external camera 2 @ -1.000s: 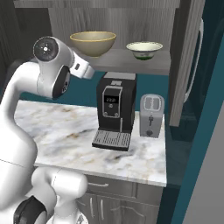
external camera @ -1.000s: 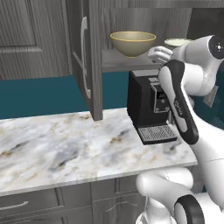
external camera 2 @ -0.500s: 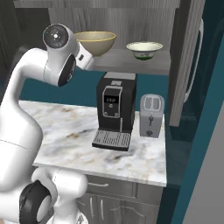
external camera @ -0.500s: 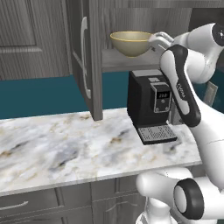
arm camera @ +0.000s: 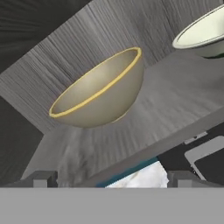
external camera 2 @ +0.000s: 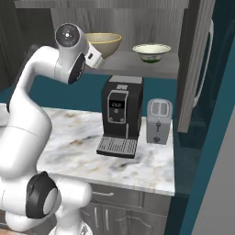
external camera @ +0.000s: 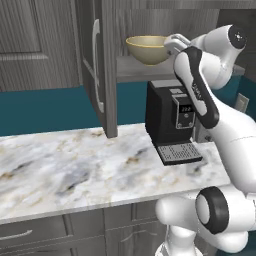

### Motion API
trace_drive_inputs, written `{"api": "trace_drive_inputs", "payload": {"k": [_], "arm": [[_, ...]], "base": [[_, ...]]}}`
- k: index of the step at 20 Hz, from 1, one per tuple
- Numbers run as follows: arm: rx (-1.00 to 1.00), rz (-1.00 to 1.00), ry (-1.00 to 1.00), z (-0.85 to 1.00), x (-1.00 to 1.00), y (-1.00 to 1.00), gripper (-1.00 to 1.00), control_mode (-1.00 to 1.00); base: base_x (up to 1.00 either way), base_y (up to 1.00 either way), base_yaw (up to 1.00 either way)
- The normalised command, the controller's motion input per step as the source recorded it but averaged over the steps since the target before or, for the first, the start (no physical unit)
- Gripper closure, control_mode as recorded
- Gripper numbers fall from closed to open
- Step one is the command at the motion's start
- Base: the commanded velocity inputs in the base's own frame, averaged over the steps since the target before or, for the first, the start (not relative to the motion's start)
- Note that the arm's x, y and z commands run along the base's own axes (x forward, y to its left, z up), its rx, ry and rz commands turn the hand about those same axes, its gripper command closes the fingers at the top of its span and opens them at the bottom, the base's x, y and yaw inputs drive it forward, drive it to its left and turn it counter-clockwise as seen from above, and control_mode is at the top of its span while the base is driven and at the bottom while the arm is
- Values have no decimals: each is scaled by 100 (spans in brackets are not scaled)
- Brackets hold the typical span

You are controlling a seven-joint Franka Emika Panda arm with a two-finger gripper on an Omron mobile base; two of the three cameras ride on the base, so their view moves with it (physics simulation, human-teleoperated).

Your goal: Take the smaller bowl and place it next to the appetizer plate on the dining counter , and place the larger bowl next to the plate with cooked food.

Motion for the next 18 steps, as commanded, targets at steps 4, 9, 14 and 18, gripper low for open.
{"api": "trace_drive_inputs", "payload": {"k": [4,9,14,18], "arm": [[0,-2,0,9,45,0,-100,-100],[0,-2,0,12,39,0,-100,-100],[0,-2,2,8,39,0,-100,-100],[0,-2,5,5,43,0,-100,-100]], "base": [[0,0,0],[0,0,0],[0,0,0],[0,0,0]]}}
